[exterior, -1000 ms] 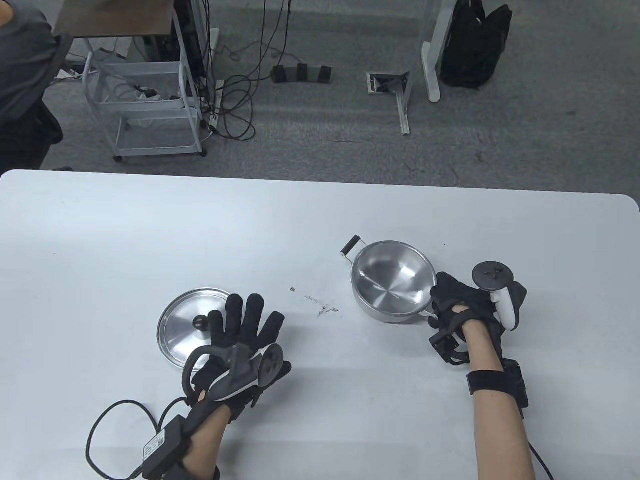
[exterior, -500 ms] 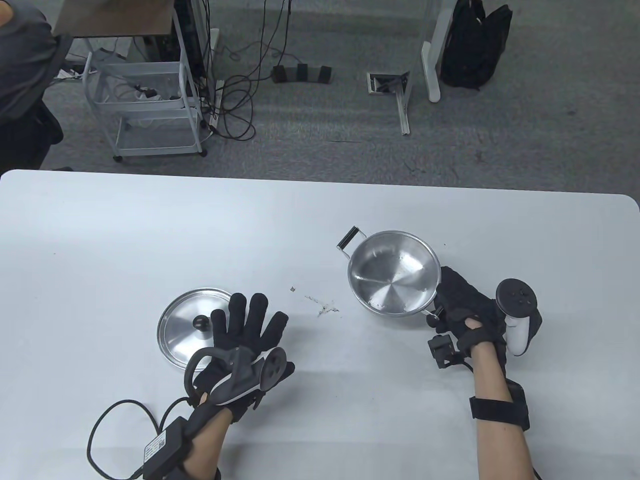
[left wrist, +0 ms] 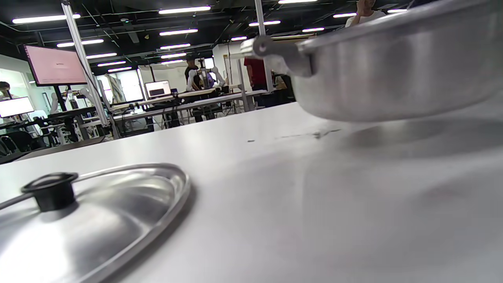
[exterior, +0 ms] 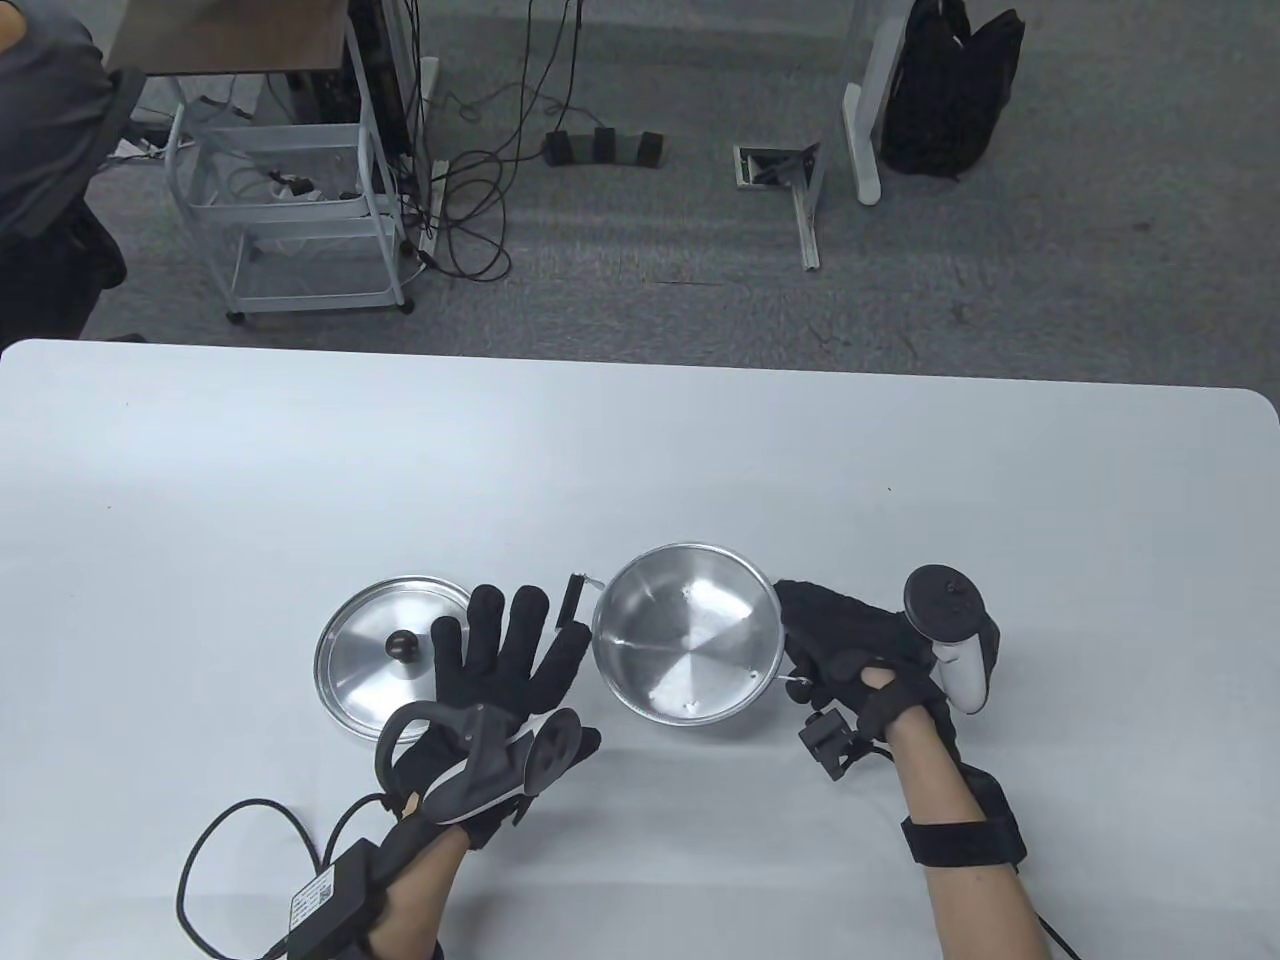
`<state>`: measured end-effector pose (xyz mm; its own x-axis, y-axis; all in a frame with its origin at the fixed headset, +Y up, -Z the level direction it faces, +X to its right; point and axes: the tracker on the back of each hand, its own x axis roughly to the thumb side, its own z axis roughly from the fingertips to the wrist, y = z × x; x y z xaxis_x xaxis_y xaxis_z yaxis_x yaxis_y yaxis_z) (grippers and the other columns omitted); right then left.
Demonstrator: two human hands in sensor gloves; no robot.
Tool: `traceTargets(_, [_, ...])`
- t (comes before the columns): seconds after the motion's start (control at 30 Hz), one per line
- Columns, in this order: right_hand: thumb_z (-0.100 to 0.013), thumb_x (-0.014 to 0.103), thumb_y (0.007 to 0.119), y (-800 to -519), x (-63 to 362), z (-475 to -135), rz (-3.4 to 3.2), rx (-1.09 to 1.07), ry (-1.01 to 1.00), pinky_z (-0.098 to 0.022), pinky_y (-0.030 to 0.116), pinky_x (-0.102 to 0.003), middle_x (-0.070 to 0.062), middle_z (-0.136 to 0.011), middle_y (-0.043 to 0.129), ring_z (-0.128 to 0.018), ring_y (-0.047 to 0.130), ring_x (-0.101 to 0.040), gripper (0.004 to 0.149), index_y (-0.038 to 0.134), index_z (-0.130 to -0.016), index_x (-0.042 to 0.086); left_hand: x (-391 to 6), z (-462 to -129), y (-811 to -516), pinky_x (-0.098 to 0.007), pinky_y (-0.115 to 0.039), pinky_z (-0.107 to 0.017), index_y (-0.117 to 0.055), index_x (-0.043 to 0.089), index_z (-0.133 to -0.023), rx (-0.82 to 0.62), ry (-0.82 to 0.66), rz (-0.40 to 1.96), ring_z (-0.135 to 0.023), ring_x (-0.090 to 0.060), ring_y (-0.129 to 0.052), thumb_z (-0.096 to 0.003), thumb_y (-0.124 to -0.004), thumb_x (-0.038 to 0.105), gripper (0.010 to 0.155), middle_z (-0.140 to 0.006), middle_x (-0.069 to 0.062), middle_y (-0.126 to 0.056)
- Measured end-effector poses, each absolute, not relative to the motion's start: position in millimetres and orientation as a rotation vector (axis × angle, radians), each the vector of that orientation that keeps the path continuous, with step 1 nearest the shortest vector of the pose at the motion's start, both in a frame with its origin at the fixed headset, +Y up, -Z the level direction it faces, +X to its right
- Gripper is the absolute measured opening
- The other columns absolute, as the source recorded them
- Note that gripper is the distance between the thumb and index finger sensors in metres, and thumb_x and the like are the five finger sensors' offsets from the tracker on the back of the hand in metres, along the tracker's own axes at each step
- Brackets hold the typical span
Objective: Cover the pot
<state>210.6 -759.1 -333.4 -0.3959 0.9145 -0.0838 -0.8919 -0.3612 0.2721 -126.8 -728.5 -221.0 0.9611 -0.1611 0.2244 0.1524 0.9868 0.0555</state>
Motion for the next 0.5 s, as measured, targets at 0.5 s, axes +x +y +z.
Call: traceTargets(0.5, [-0.046, 0.032, 0.079, -791.7, 193.7, -334.7, 2.046, 0.115, 0.408, -0.002, 0.088, -0.017, 0.009, -0.038, 0.102, -0.019, 0.102, -0.011, 0.043, 0.090, -0.080, 0.009, -127.0, -224.4, -732.1, -0.072, -0.028, -0.082, -0.020, 0.044, -0.110, 0.004, -0.225, -0.171, -0.111, -0.050, -0.011, -0.0323, -0.053, 0.083, 0.093, -0.119, -0.010, -0.002])
